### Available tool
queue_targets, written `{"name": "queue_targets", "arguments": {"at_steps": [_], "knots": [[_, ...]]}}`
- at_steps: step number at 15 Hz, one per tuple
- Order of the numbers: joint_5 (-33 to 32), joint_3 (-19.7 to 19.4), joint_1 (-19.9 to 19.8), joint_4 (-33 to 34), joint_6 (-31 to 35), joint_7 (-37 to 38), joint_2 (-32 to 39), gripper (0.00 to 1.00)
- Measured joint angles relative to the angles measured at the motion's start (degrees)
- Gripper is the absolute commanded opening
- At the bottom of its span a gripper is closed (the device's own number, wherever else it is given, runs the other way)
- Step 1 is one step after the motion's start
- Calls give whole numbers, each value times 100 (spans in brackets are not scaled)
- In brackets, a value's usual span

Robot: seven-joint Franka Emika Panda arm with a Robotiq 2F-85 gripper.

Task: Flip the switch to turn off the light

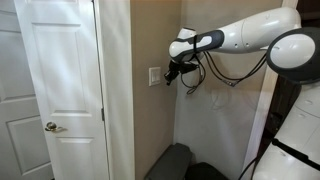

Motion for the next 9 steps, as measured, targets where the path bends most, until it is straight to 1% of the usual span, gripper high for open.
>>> {"name": "queue_targets", "arguments": {"at_steps": [6, 9], "knots": [[0, 154, 1, 396, 526, 297, 485, 0], [0, 178, 1, 530, 666, 394, 646, 0]]}}
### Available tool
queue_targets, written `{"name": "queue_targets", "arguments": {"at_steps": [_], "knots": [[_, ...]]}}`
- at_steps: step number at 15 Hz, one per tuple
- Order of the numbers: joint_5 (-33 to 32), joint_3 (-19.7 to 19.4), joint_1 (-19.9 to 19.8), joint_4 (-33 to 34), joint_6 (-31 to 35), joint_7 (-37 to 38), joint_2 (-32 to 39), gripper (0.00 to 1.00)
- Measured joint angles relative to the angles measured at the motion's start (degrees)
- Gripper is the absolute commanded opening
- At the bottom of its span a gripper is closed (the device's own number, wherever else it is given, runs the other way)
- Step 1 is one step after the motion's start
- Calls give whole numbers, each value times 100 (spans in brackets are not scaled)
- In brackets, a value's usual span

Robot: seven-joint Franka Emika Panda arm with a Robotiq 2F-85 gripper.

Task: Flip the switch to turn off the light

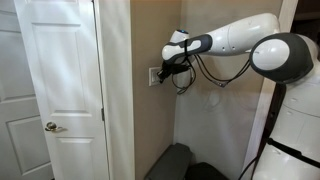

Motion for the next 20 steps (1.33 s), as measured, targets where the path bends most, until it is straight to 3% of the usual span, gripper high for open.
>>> {"name": "queue_targets", "arguments": {"at_steps": [10, 20], "knots": [[0, 16, -6, 87, 120, 331, 104, 0], [-29, -114, -224, 467, -1891, 315, 287, 0]]}}
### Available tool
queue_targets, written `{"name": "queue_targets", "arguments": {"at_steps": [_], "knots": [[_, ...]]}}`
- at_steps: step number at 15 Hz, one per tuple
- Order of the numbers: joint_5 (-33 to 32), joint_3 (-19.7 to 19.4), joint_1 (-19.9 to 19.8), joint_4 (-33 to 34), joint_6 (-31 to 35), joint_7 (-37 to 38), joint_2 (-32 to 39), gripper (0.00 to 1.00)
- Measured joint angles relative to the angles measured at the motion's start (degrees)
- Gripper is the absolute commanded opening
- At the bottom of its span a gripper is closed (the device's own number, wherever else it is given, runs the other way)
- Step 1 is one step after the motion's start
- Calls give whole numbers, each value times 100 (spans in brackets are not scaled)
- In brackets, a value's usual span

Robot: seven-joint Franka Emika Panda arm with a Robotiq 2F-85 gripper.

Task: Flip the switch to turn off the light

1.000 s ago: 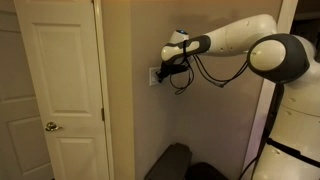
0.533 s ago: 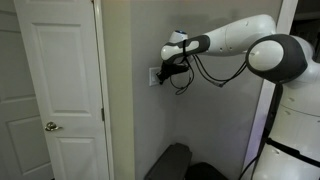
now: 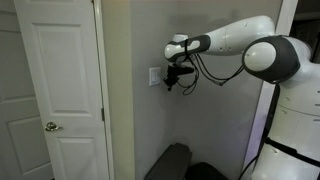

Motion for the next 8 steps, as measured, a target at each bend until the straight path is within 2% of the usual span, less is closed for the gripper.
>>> {"name": "queue_targets", "arguments": {"at_steps": [8], "knots": [[85, -244, -298, -117, -469, -83, 65, 0]]}}
